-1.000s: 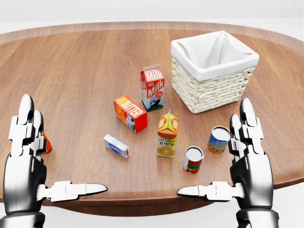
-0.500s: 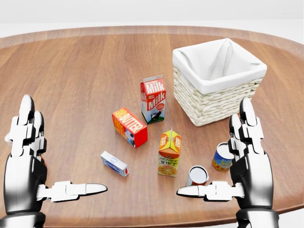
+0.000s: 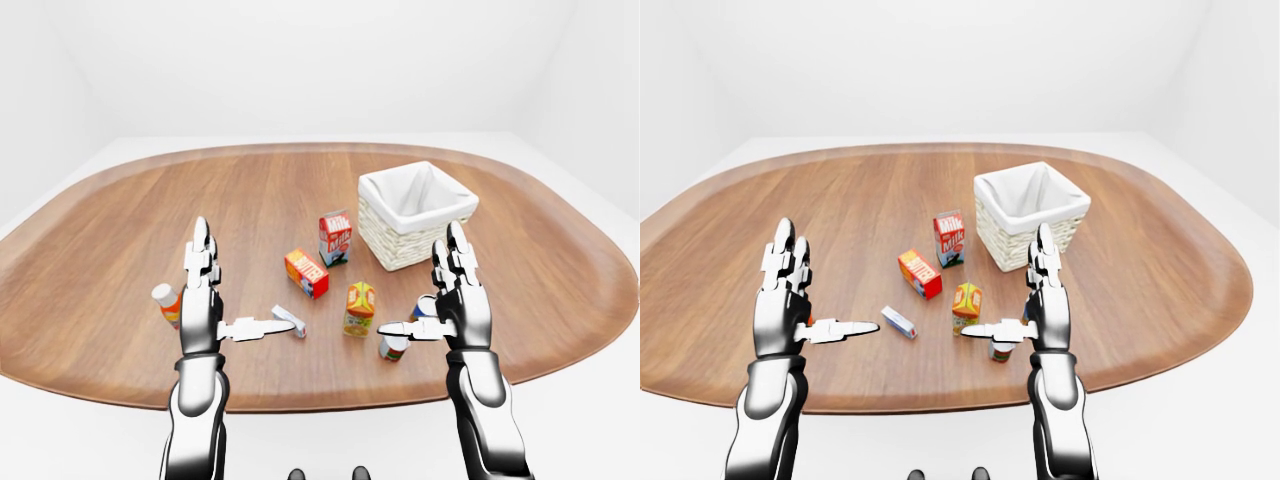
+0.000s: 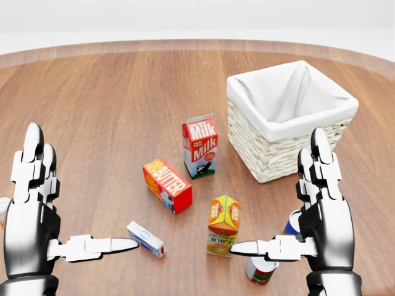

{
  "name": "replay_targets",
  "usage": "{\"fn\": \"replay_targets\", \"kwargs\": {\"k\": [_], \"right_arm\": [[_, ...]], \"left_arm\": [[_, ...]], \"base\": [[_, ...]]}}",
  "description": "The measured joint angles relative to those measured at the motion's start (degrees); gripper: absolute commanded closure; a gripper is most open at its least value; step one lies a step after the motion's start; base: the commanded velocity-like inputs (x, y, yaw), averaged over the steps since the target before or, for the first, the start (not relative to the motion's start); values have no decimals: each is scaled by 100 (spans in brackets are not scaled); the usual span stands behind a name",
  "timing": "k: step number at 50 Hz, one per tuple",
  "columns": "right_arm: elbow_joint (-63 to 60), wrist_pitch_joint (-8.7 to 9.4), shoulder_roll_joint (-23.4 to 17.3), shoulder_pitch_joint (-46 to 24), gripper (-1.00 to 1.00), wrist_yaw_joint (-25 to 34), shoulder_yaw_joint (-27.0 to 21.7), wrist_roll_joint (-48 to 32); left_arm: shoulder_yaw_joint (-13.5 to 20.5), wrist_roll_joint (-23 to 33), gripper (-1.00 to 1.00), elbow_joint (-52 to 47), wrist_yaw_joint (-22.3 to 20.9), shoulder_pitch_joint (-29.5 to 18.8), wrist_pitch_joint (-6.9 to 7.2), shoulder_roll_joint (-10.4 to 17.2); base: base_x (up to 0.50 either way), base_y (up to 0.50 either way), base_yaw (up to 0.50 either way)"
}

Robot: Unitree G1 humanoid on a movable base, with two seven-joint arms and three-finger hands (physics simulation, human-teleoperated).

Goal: Pick up the alphabet soup and the tomato sauce, and put them in the basket.

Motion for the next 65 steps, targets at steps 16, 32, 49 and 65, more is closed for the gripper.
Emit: {"fn": "replay_targets", "kwargs": {"k": [16,32,49,65], "right_arm": [[-8,0,-2,-7,-100,-4,-5,4],[23,0,-3,-3,-100,11,6,-5],[35,0,-3,10,-100,26,16,-8],[10,0,-4,18,-100,37,20,-3]], "left_arm": [[4,-1,-100,9,8,-10,0,2],[-7,3,-100,15,-5,-6,0,3],[-16,6,-100,31,-14,-9,0,3],[-22,7,-100,19,-24,2,0,2]], "base": [[21,0,0],[21,0,0],[21,0,0],[16,0,0]]}}
